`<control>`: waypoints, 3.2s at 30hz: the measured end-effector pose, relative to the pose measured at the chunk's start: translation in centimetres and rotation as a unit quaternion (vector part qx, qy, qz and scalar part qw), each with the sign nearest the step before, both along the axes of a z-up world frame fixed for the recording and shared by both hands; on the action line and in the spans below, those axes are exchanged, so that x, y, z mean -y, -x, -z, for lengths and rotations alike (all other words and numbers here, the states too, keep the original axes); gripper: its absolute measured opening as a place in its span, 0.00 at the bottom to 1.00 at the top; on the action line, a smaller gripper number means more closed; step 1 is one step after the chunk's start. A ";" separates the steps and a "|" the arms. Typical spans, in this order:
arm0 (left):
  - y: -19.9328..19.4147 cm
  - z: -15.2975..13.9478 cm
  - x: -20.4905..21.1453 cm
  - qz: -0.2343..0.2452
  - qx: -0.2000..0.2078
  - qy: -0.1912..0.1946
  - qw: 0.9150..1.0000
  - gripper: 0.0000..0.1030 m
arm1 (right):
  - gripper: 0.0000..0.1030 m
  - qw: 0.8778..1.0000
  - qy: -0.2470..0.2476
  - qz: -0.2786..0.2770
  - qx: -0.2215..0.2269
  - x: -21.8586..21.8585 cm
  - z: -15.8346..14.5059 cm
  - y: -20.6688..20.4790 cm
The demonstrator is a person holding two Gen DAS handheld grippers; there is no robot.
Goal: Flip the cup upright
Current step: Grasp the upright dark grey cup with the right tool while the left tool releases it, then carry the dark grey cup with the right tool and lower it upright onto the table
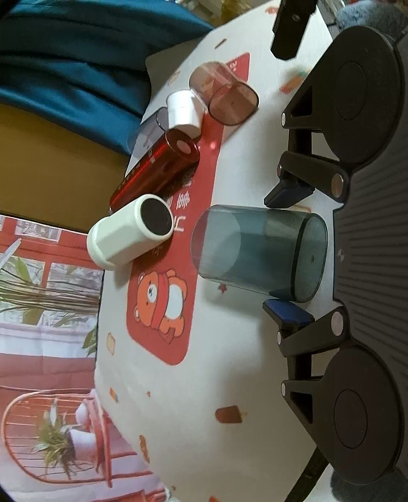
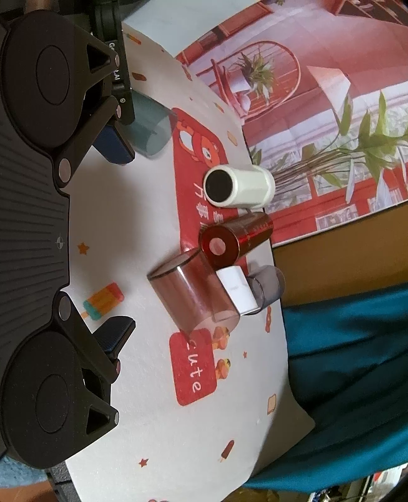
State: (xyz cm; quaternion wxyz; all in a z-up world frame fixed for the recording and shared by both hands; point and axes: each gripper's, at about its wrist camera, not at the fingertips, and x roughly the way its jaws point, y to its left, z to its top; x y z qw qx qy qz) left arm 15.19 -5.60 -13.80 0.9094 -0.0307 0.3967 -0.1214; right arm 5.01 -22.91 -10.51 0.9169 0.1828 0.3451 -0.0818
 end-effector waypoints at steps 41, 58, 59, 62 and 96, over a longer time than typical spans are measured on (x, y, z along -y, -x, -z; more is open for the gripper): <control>3.3 -4.6 -12.4 -0.192 0.030 0.012 0.981 0.95 | 1.00 0.991 -0.009 -0.122 -0.047 -7.6 -3.7 -11.6; 3.1 -3.1 -13.3 -0.207 0.012 0.027 0.978 0.95 | 0.89 0.990 -0.051 -0.073 -0.109 -10.3 3.0 -15.9; 3.0 -3.0 -13.2 -0.205 0.011 0.027 0.978 0.95 | 0.89 0.990 -0.054 -0.075 -0.109 -10.3 3.2 -16.0; 2.9 -2.7 -12.8 -0.196 0.005 0.029 0.980 0.95 | 0.88 0.988 -0.067 -0.085 -0.106 -10.1 3.6 -15.9; 2.1 0.1 -11.3 -0.144 -0.039 0.032 0.988 0.95 | 0.70 0.994 -0.051 -0.061 -0.081 -3.9 3.4 -9.7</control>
